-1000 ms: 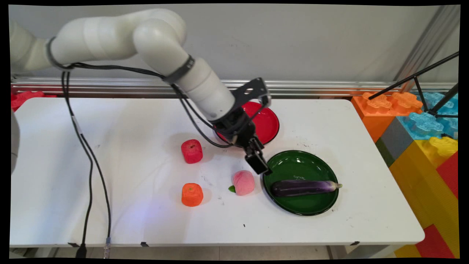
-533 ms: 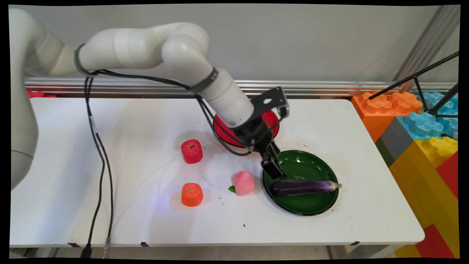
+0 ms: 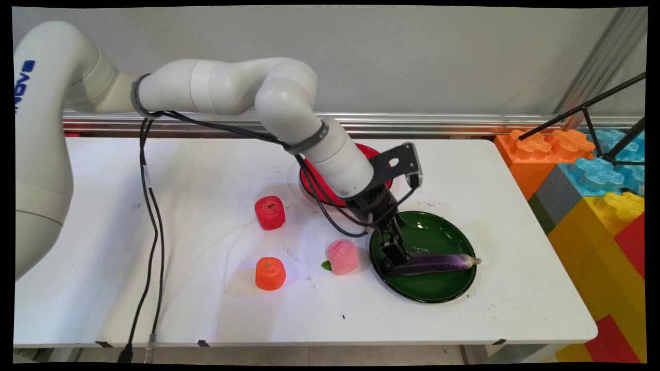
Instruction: Pick up the eggplant from the green plate
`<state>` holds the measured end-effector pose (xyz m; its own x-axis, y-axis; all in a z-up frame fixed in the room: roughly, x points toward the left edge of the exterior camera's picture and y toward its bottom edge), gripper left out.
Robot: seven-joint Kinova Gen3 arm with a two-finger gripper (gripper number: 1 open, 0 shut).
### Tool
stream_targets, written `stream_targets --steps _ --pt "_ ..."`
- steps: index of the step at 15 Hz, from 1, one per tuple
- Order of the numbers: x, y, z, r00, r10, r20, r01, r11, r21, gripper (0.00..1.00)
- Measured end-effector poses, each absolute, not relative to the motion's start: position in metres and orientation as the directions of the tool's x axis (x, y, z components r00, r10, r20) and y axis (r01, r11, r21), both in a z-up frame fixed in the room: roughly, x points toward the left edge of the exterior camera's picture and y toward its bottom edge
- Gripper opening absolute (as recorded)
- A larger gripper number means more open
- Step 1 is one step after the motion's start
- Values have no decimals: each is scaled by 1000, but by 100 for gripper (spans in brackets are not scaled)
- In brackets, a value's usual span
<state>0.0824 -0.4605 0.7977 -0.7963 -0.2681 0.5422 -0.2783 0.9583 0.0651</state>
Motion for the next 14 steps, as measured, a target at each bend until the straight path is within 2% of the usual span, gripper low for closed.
stream_targets --steps 14 --pt "71 -448 763 -795 -264 545 -274 959 65 100"
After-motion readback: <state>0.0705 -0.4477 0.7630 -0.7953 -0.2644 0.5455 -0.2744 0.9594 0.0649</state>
